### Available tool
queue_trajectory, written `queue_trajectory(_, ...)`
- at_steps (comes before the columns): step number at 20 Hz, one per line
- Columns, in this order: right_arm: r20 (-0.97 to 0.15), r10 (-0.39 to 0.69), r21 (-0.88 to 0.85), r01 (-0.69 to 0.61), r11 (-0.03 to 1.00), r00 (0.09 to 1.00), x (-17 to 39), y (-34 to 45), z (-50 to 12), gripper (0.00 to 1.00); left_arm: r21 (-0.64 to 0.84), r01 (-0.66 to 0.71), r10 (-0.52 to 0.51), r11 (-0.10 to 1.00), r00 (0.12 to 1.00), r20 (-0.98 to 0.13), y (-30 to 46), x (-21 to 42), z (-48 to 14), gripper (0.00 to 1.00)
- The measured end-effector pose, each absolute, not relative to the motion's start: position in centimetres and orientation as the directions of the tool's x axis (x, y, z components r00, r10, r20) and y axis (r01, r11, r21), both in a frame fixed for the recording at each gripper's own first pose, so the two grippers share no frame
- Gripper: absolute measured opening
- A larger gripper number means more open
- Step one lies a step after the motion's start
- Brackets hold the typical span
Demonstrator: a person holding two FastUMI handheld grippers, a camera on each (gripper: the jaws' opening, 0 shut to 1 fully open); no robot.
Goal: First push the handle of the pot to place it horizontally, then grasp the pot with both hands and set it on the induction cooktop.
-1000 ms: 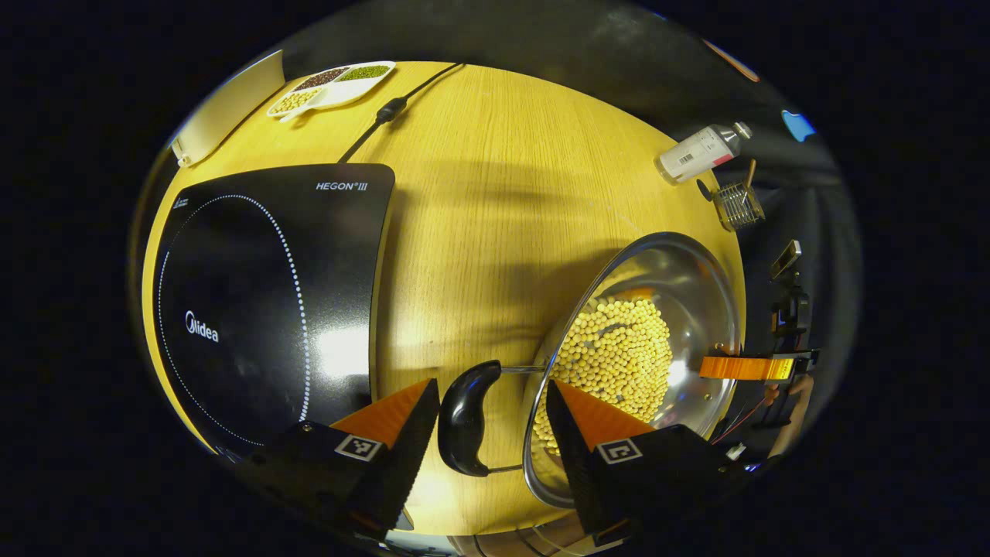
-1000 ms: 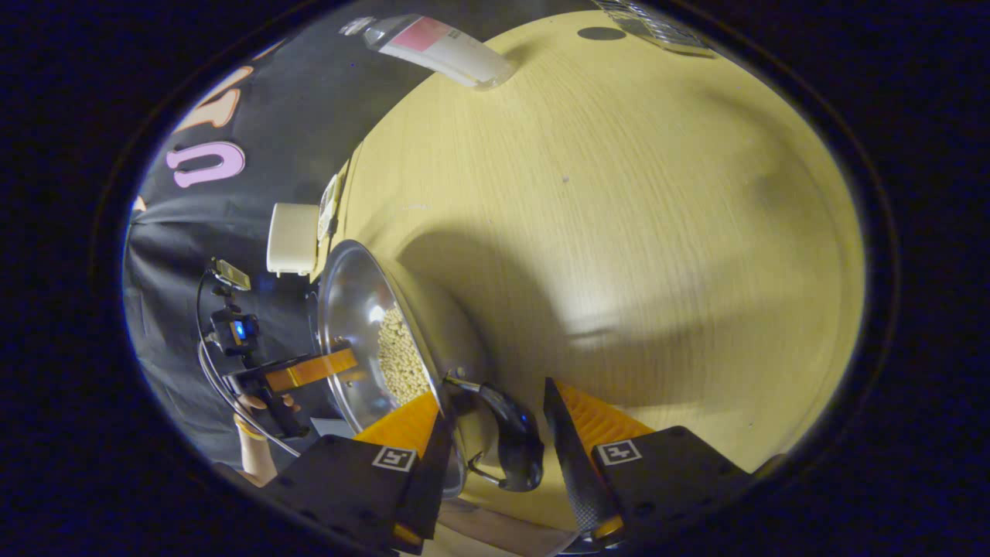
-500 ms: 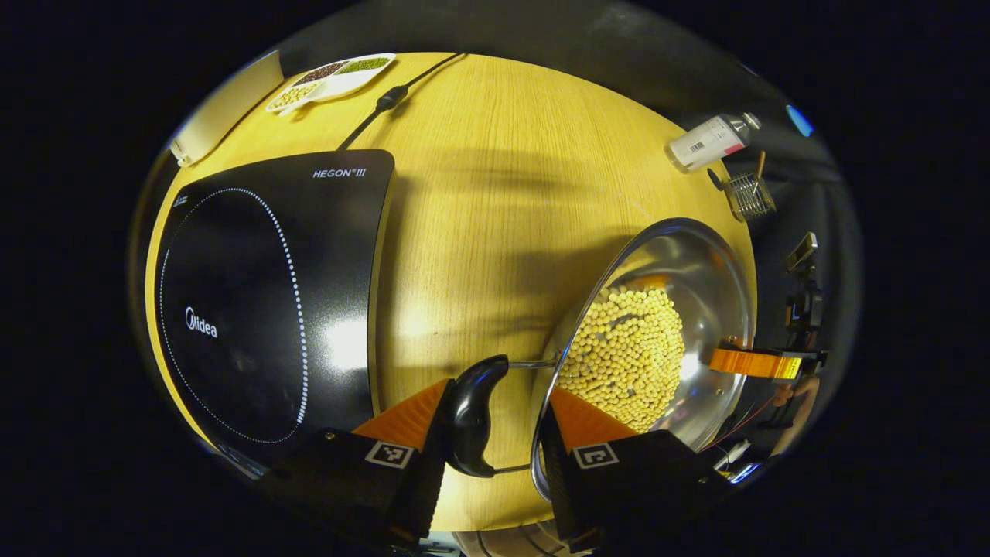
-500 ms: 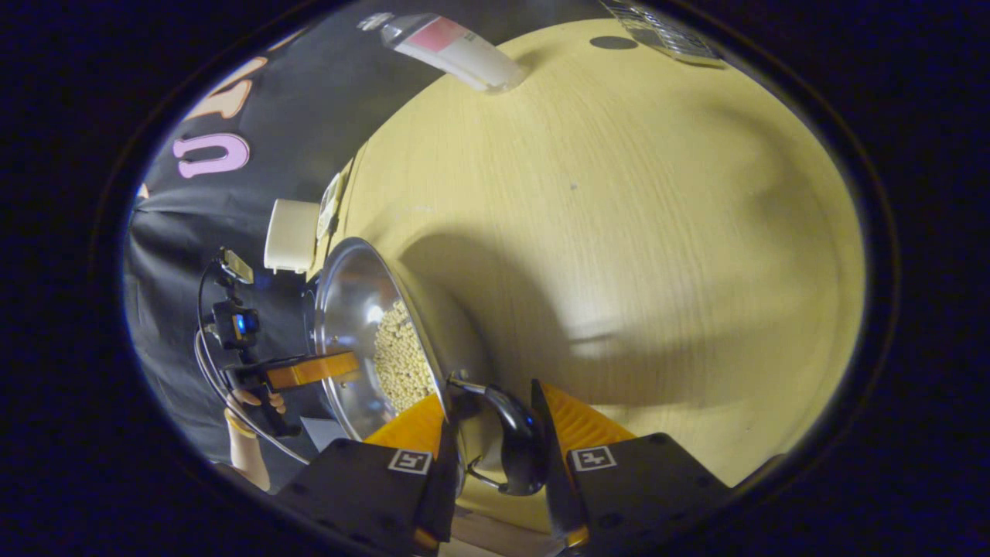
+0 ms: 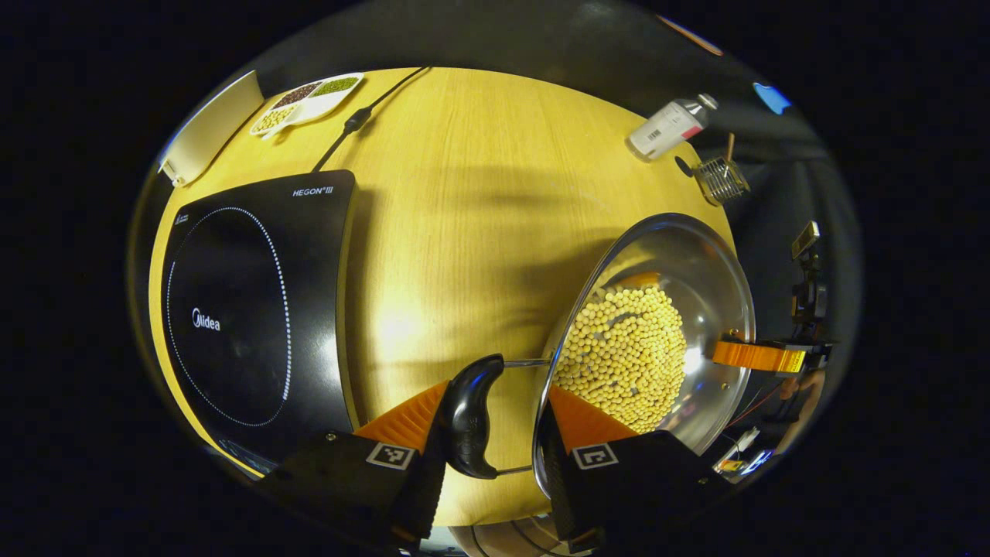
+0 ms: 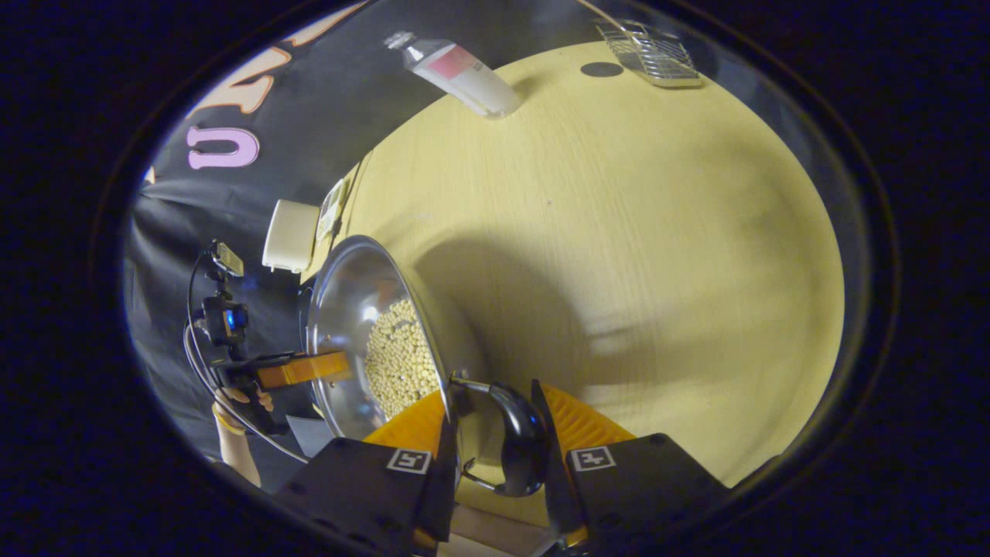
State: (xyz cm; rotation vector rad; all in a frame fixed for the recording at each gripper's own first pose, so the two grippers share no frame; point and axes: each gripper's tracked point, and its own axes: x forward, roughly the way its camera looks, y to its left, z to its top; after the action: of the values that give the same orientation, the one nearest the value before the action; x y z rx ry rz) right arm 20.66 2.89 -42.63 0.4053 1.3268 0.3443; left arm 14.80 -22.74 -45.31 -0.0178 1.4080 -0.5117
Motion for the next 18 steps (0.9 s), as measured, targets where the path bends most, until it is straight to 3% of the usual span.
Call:
queue_trajectory(3, -0.861, 0.454, 0.466, -0.001, 0.885, 0.228, 18.6, 1.5, -41.1, 0.46, -0.318, 0.351, -0.360, 0.881, 0.060, -0.931, -22.7, 15.4, -45.4, 0.60)
queue_trajectory(4, -0.861, 0.451, 0.465, 0.005, 0.885, 0.235, 17.8, 1.4, -40.8, 0.51, -0.320, 0.359, -0.362, 0.877, 0.054, -0.931, -22.6, 15.6, -45.4, 0.60)
queue_trajectory(6, -0.860, 0.448, 0.468, 0.025, 0.883, 0.245, 16.3, 1.0, -40.3, 0.46, -0.320, 0.381, -0.363, 0.868, 0.047, -0.930, -22.6, 15.9, -45.3, 0.60)
queue_trajectory(7, -0.859, 0.446, 0.469, 0.039, 0.882, 0.250, 15.5, 0.8, -40.1, 0.51, -0.318, 0.392, -0.363, 0.863, 0.044, -0.931, -22.7, 16.1, -45.2, 0.60)
queue_trajectory(9, -0.860, 0.438, 0.468, 0.061, 0.882, 0.263, 13.5, 0.3, -39.7, 0.46, -0.318, 0.417, -0.363, 0.851, 0.031, -0.931, -22.6, 16.5, -45.3, 0.59)
queue_trajectory(10, -0.860, 0.431, 0.465, 0.073, 0.882, 0.272, 12.5, -0.1, -39.5, 0.51, -0.320, 0.430, -0.364, 0.844, 0.022, -0.931, -22.7, 16.8, -45.2, 0.62)
queue_trajectory(11, -0.861, 0.423, 0.462, 0.086, 0.883, 0.282, 11.6, -0.4, -39.4, 0.46, -0.323, 0.443, -0.367, 0.836, 0.014, -0.930, -22.9, 16.8, -45.4, 0.62)
queue_trajectory(12, -0.862, 0.413, 0.457, 0.100, 0.884, 0.294, 10.7, -0.5, -39.3, 0.50, -0.326, 0.458, -0.369, 0.827, 0.004, -0.929, -22.9, 17.0, -45.5, 0.60)
queue_trajectory(13, -0.862, 0.403, 0.454, 0.117, 0.883, 0.306, 9.7, -0.7, -39.2, 0.45, -0.330, 0.474, -0.373, 0.817, -0.003, -0.928, -23.0, 17.3, -45.4, 0.62)
queue_trajectory(14, -0.862, 0.394, 0.453, 0.134, 0.882, 0.318, 8.9, -0.5, -39.1, 0.46, -0.334, 0.490, -0.378, 0.806, -0.008, -0.926, -23.1, 17.5, -45.6, 0.58)
queue_trajectory(18, -0.862, 0.347, 0.438, 0.200, 0.876, 0.369, 5.3, 0.6, -38.7, 0.45, -0.341, 0.554, -0.393, 0.760, -0.027, -0.919, -23.3, 18.2, -45.7, 0.58)
